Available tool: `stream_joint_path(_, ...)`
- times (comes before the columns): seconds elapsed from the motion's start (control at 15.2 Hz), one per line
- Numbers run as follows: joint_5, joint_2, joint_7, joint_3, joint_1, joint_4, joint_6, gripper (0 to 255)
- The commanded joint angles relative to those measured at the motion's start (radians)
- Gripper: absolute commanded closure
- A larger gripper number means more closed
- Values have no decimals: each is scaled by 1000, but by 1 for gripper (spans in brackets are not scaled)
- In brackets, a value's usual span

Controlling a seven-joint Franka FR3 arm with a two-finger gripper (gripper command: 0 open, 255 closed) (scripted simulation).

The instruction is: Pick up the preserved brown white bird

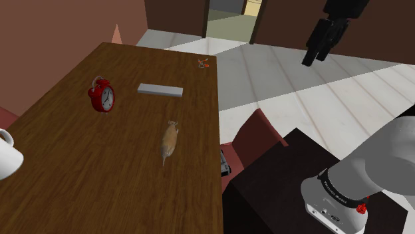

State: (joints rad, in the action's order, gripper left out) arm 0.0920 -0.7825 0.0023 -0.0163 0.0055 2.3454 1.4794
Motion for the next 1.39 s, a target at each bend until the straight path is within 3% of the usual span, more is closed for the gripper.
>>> stream_joint_path(0.0, 0, 0, 0, 0, 0, 0, 0, 0)
stream_joint_path(0.66, 165, 112, 299, -213, 24, 110, 249, 0)
stream_joint_path(1.32, 242, 394, 592, -428, 19, 68, 533, 0)
